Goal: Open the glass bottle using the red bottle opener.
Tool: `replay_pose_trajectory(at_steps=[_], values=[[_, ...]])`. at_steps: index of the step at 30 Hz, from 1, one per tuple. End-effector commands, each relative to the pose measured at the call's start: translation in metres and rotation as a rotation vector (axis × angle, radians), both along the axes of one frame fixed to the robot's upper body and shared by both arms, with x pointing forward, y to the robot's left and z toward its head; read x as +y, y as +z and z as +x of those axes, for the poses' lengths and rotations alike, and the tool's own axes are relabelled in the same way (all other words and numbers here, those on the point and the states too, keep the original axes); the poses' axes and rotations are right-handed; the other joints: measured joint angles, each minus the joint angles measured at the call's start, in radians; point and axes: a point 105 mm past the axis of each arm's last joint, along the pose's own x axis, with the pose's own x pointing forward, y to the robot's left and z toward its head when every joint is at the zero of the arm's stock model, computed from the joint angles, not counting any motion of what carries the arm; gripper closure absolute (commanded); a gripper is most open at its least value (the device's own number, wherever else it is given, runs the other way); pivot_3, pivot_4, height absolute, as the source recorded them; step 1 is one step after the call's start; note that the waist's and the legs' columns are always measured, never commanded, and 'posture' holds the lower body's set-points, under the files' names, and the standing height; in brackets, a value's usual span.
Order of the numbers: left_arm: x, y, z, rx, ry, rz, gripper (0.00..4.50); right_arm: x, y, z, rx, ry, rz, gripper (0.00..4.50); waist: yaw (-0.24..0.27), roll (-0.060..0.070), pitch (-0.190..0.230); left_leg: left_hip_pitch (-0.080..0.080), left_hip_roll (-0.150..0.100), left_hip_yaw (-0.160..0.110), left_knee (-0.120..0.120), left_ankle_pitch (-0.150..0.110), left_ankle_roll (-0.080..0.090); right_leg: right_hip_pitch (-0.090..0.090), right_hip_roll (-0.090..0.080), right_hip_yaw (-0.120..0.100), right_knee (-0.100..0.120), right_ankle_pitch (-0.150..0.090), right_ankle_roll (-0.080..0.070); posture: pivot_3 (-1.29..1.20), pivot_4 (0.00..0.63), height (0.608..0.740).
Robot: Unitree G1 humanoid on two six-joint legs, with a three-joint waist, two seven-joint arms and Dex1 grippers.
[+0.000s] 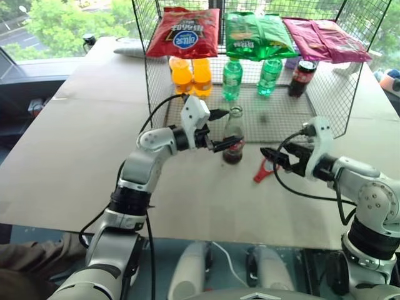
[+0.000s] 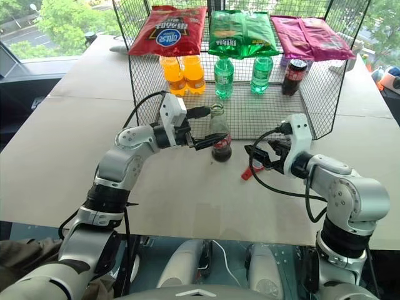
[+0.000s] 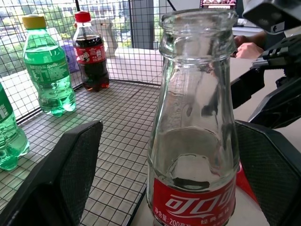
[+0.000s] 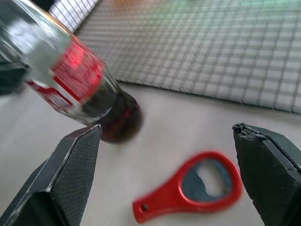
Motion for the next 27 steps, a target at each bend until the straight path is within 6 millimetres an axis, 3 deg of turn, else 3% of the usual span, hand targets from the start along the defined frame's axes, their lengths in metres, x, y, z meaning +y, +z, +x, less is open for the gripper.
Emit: replay_pose_trajectory(at_steps=[1, 27], values=[[0.002, 0.013, -0.005, -0.044, -0.009, -0.016, 0.04, 0.001, 0.017, -0.002, -0.09, 0.003, 0.01, 0.0, -0.001, 0.0, 0.0, 0.0, 0.0, 0.0, 0.0, 0.0, 0.0, 0.0, 0.0, 0.0, 0.0, 0.0, 0.0, 0.0, 0.15, 0.74], [0.006, 0.029, -0.021, -0.025, -0.038, -0.041, 0.04, 0.008, 0.027, -0.01, -0.211, 0.068, -0.046, 0.0, -0.001, 0.0, 0.0, 0.0, 0.0, 0.0, 0.001, 0.0, 0.0, 0.002, 0.001, 0.0, 0.0, 0.0, 0.0, 0.0, 0.15, 0.74]])
